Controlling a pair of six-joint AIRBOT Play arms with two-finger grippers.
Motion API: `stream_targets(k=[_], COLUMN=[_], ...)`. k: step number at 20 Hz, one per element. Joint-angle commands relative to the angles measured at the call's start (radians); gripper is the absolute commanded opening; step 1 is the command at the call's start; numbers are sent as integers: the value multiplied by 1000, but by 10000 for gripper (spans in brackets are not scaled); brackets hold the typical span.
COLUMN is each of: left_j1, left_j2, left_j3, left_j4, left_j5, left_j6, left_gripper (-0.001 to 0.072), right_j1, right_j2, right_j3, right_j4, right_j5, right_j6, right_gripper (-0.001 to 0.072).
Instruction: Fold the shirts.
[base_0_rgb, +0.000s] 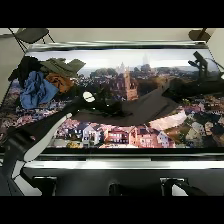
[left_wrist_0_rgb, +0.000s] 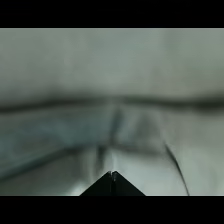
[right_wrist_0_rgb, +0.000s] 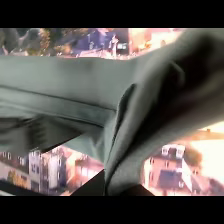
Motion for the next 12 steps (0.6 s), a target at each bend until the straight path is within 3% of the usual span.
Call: stream_targets(k=[1,3,8,10,12], left_j1=[-53,-89,-167,-128,-60], left_j2=[-77,-101,-170,-160,-85], left_j3=[1,1,1,1,1], left_j4=[-233,-305,-632,-634,-496], left_j5=[62,60,-10,-17,-48], left_j6=[73,83,309,364,377], left_gripper=[37,37,36,33,31], right_j1=[9,9,9,9,9], right_j2=[126,190,218,199,161], right_j3=[1,1,1,1,1], right_j4=[-10,-9,2,51,117], right_j5=[47,53,43,21,13], right_j6=[21,22,26,26,25], right_gripper=[53,53,52,52,52])
